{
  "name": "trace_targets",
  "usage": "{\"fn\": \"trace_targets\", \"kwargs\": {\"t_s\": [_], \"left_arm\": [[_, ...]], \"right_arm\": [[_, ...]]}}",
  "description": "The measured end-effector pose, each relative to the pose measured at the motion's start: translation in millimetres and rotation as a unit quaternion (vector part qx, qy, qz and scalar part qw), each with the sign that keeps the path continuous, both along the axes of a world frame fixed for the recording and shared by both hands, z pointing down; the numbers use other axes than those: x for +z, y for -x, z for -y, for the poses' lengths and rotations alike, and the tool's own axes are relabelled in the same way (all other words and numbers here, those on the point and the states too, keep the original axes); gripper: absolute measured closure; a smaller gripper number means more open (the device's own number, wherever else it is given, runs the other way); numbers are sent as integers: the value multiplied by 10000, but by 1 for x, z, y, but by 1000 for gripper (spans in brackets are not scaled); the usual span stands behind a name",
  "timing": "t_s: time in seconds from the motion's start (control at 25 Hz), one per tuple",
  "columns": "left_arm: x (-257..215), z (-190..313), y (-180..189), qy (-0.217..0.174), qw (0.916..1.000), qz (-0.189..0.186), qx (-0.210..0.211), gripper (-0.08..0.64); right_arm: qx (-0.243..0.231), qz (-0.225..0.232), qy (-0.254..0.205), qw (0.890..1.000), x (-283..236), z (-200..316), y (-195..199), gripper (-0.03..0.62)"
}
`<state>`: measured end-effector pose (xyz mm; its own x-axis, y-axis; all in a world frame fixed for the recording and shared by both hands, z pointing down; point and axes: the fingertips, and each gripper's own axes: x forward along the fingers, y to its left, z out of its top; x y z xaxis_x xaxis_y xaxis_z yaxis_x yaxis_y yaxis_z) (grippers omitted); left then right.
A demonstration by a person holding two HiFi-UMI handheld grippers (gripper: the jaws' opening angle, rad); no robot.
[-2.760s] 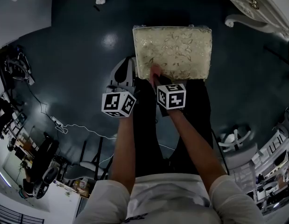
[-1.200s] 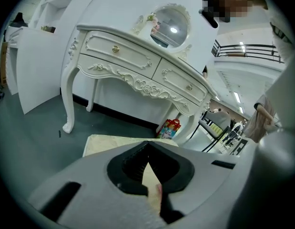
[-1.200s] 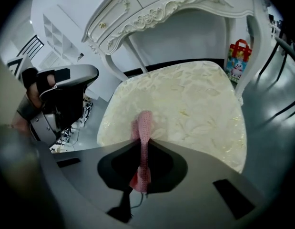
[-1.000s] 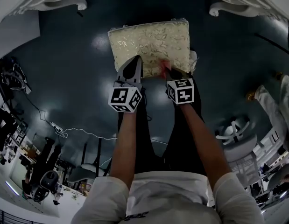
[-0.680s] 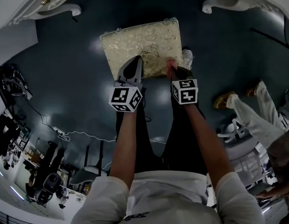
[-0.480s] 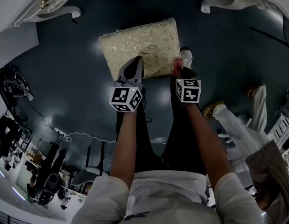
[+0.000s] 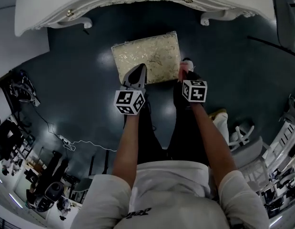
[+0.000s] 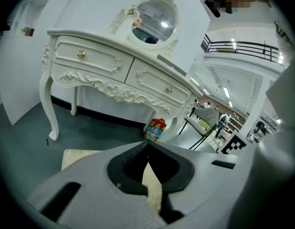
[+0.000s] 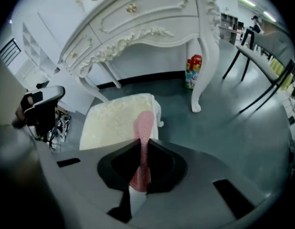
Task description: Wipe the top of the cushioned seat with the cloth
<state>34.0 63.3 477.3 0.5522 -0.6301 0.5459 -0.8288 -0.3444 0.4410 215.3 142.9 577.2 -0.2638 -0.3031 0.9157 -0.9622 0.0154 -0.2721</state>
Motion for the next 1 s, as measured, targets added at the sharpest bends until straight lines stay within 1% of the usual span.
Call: {"fn": "trace_targets", "kwargs": {"t_s": [0.08,0.12,0.24,0.28,0.36,0.4,0.52,0.64,0.76,0.88,1.0], "left_arm": [[-34,8,1,-119,9999,-25,57,546],[-55,13,3,-241,9997,10,95,546],[-128,30,15,-863,9953,390,189,546],[-154,38,20,-1055,9934,404,178,546],[-201,61,21,-1367,9902,238,150,546],[-224,71,19,-1507,9882,194,179,546],[-287,83,11,-1914,9809,133,321,546],[-332,82,4,-2216,9743,-23,389,546],[-360,82,3,-2352,9709,-176,410,546],[-379,87,6,-2452,9683,-244,411,546],[-398,84,10,-2587,9647,-307,389,546]], "right_arm": [[-265,52,-305,9992,-43,19,7,568],[-402,51,-474,9981,-67,29,9,568],[-813,91,-932,9923,-144,56,24,568],[-1006,83,-1130,9885,-171,68,31,568],[-1340,11,-1664,9769,-228,100,38,568],[-1423,-3,-1942,9706,-258,115,40,568],[-1472,-2,-2630,9535,-341,147,44,568],[-1436,-83,-3121,9391,-403,161,45,568],[-1416,-102,-3392,9299,-443,172,48,568],[-1368,-95,-3643,9211,-476,184,50,568],[-1431,-55,-3779,9147,-501,184,50,566]]}}
